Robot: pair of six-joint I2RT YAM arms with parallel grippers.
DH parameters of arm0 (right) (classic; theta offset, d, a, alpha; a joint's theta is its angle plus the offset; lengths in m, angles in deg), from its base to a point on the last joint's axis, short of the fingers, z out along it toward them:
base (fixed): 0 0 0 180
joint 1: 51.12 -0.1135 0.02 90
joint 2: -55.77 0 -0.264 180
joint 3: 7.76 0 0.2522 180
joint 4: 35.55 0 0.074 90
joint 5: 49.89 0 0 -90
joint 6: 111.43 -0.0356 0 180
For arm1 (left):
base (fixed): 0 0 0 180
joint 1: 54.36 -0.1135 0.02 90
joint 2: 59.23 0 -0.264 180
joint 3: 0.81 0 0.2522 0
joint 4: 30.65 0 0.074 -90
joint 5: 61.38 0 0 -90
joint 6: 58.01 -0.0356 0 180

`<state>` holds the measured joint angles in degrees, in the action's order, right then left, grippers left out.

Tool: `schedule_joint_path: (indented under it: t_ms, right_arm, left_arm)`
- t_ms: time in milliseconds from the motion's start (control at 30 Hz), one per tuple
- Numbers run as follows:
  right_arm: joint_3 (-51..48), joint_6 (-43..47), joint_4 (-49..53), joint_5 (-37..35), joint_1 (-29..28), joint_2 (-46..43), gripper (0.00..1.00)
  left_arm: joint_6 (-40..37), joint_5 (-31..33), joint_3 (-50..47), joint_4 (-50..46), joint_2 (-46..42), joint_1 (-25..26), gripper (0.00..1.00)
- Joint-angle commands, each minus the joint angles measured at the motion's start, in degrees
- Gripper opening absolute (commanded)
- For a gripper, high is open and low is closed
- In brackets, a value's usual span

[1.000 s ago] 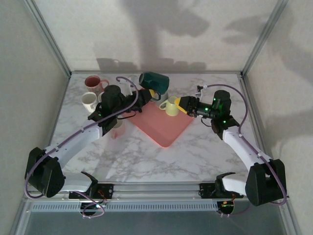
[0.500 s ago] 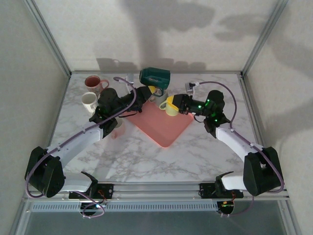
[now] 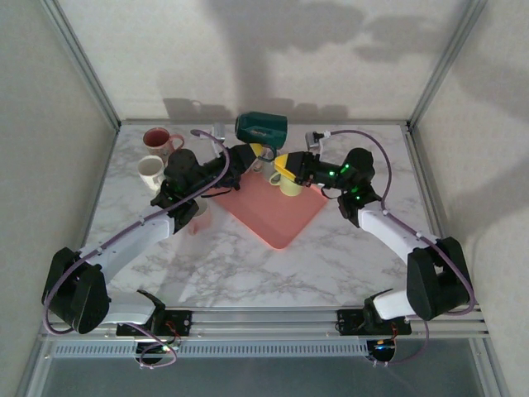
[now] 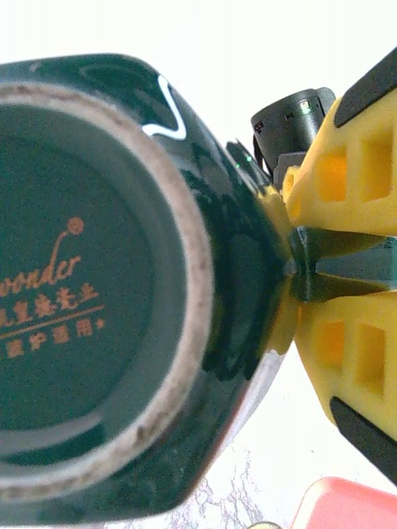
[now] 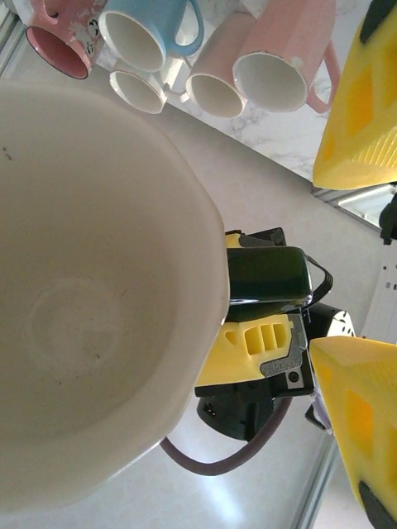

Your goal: Turn the mug right side up

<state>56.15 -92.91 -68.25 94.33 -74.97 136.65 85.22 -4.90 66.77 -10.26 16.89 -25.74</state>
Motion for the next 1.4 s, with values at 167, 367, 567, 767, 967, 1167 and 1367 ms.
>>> schedule_joint_path:
  t_ms: [167,367,567,767,967,1167,1367]
  right_arm:
    - [3.43,-2.03,-5.34,-0.21,-1.7,2.16,0.48]
    - [3.64,-5.37,-10.09,-1.73,-2.31,4.55,0.44]
    - [4.6,-7.51,-13.89,-3.47,-3.54,6.47,0.35]
    - [3.96,-9.17,-16.67,-6.2,-3.81,7.27,0.23]
    - [2.73,-8.34,-16.89,-8.64,-3.7,6.46,0.0]
    - [3.53,0.63,-6.52,-10.38,-3.71,2.5,0.0]
    - [5.18,8.2,3.18,-10.89,-3.28,-1.41,0.0]
  left_arm:
    - [0.65,-1.91,0.07,9.17,-0.82,-0.5,0.0]
    - [1.58,-1.99,-0.55,10.53,-0.58,-0.5,0.0]
    - [2.17,-1.99,-1.24,11.44,-0.2,-0.41,0.0]
    - [2.74,-1.91,-2.27,12.91,0.43,-0.41,0.0]
    - [2.72,-0.68,-3.61,13.03,0.87,-0.32,0.0]
    - [0.72,-1.63,-4.32,9.5,1.67,-0.32,0.36]
    - [-5.25,-1.31,-3.74,5.1,0.37,-0.16,0.52]
